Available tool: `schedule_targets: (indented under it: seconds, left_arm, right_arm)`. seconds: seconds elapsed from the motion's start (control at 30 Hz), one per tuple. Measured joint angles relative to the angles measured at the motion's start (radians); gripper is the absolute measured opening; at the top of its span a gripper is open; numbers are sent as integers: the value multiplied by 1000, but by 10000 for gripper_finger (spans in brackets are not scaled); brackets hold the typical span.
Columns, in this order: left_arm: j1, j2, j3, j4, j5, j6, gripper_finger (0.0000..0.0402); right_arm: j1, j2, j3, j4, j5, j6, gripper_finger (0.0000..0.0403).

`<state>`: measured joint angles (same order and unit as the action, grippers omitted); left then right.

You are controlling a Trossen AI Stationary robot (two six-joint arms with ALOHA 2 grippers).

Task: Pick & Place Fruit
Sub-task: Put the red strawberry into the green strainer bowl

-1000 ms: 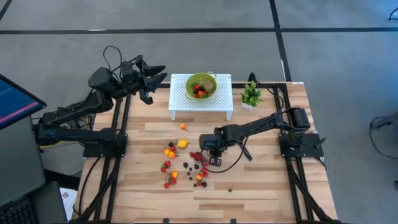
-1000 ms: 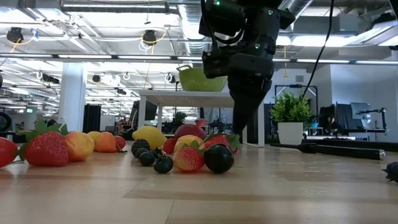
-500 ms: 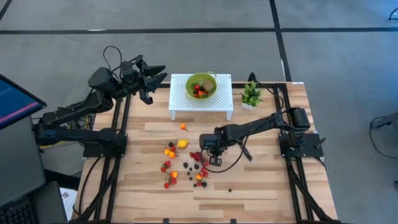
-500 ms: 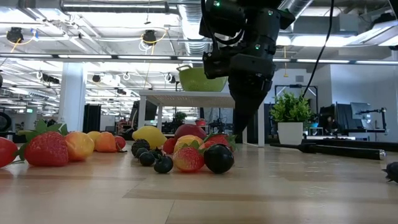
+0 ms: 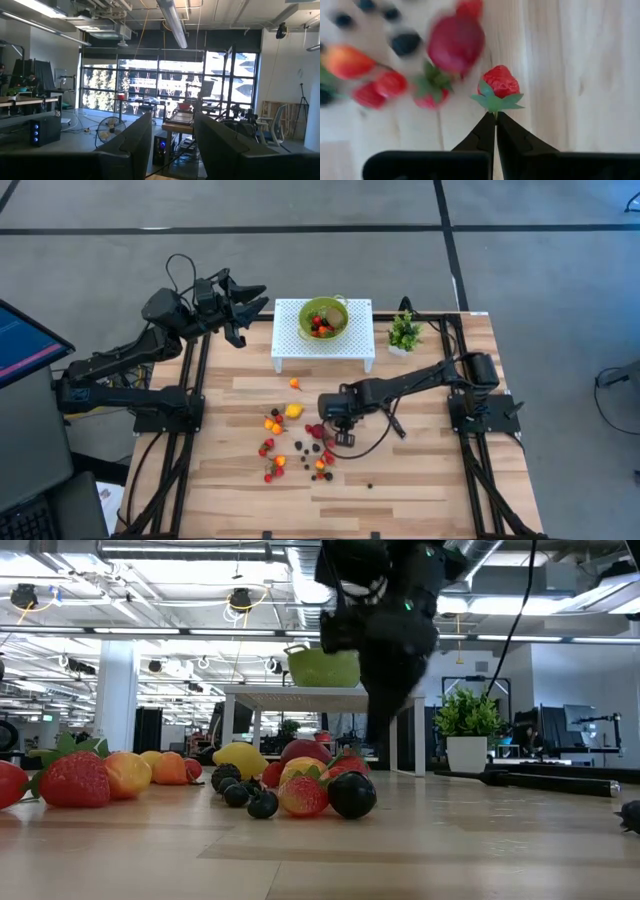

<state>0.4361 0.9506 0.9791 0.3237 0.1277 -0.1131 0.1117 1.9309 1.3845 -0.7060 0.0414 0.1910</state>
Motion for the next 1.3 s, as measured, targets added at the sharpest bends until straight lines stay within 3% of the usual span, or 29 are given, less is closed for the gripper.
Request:
schedule_targets:
  seconds: [0.43,0.67,1.03,1.3]
  left_arm:
    - [0,0,0,0,0,0,142]
    - [0,0,0,0,0,0,142]
    - [0,0,0,0,0,0,142]
    - [0,0,0,0,0,0,142]
  right_arm:
    - [-120,-4,400,-35,36,-362,1]
    - [-246,-4,565,-154,41,-436,1]
    - [-410,-4,619,-261,40,-437,1]
    - [-461,-4,619,-342,39,-426,1]
